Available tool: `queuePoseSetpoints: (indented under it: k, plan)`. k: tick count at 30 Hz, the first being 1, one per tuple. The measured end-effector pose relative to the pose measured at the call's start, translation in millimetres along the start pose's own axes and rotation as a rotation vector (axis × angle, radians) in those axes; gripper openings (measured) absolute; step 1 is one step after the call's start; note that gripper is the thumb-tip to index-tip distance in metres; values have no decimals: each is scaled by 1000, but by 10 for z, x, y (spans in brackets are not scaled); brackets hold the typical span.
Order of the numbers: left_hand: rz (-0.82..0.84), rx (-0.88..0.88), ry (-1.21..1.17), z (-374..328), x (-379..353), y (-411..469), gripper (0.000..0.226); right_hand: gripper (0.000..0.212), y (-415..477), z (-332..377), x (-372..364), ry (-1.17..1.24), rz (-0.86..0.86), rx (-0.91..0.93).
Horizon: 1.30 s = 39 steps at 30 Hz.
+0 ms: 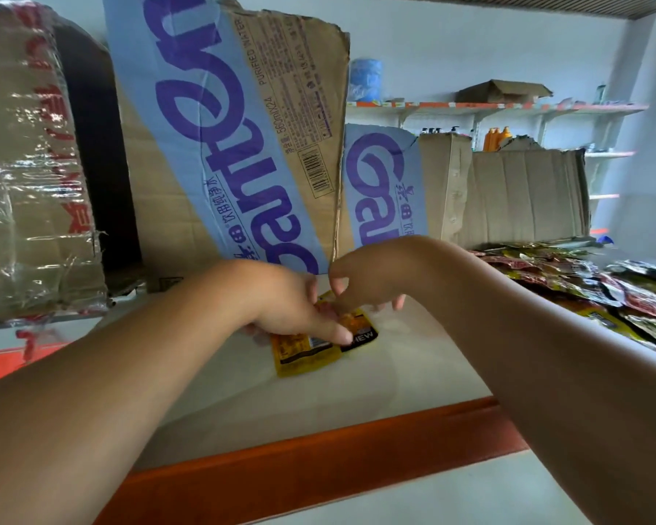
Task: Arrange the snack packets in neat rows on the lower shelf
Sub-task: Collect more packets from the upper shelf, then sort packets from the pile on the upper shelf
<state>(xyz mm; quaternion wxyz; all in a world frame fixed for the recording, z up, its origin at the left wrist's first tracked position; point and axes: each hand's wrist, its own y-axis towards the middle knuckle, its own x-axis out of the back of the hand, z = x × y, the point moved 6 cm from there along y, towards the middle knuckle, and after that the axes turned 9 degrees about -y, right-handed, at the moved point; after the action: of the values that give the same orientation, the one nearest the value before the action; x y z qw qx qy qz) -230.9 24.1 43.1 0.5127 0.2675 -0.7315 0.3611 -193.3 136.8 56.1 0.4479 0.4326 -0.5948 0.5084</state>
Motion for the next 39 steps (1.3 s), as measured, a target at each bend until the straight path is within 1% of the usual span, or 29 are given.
queuePoseSetpoints:
  k: [3, 5, 7, 9, 11, 14, 16, 18, 19, 20, 22, 24, 27, 28, 29, 31, 32, 33, 35, 37, 39]
  plan:
    - [-35, 21, -13, -22, -20, 38, 60, 31, 85, 74, -26, -44, -63, 6]
    - [-64, 15, -23, 14, 68, 63, 45, 30, 77, 69, -27, -73, -106, 22]
    - [-124, 7, -25, 111, 234, 40, 29, 25, 46, 26, -31, -88, -113, 23]
    - [-173, 18, -11, 280, 391, 43, 24, 20, 47, -23, -41, -95, -124, 26]
    - [-151, 90, -55, 532, 419, 101, 27, 19, 60, -33, -54, -96, -132, 43]
    - [-39, 251, -193, 771, 305, 146, 42, 31, 44, -68, -75, -70, -120, 44]
    - [28, 259, -199, 752, 276, 136, 62, 35, 50, -90, -76, -52, -126, 44]
    - [58, 252, -168, 704, 267, 93, 84, 35, 43, -83, -73, -48, -135, 46]
    - [67, 269, -152, 710, 249, 55, 91, 35, 24, -65, -72, -58, -134, 48]
    - [76, 293, -139, 731, 225, 23, 93, 34, 5, -49, -67, -71, -135, 54]
    - [82, 333, -108, 786, 181, -46, 88, 30, -50, -17, -57, -91, -122, 66]
    - [21, 302, -41, 808, 192, -119, 82, 26, -110, 4, -68, -101, -97, 67]
    - [-133, 174, 59, 804, 219, -323, 82, 24, -195, 50, -98, -124, -95, 45]
    - [-180, 123, 82, 816, 201, -394, 76, 24, -218, 67, -110, -120, -99, 33]
    - [-216, 76, 90, 862, 175, -468, 66, 24, -249, 102, -112, -111, -108, 23]
    - [-246, 13, 39, 994, 109, -601, 44, 22, -307, 195, -117, -94, -121, 9]
    - [-243, 1, 2, 1072, 84, -673, 40, 22, -338, 257, -119, -95, -124, 8]
    - [-236, -10, -27, 1144, 60, -738, 41, 22, -368, 326, -124, -103, -126, 8]
    - [-229, -40, -40, 1297, 27, -894, 51, 24, -411, 522, -128, -120, -140, 16]
    - [-224, -61, -12, 1455, 3, -1048, 56, 26, -445, 731, -135, -101, -156, 13]
    - [-218, -63, 47, 1636, -3, -1172, 56, 27, -487, 969, -130, -94, -170, 4]
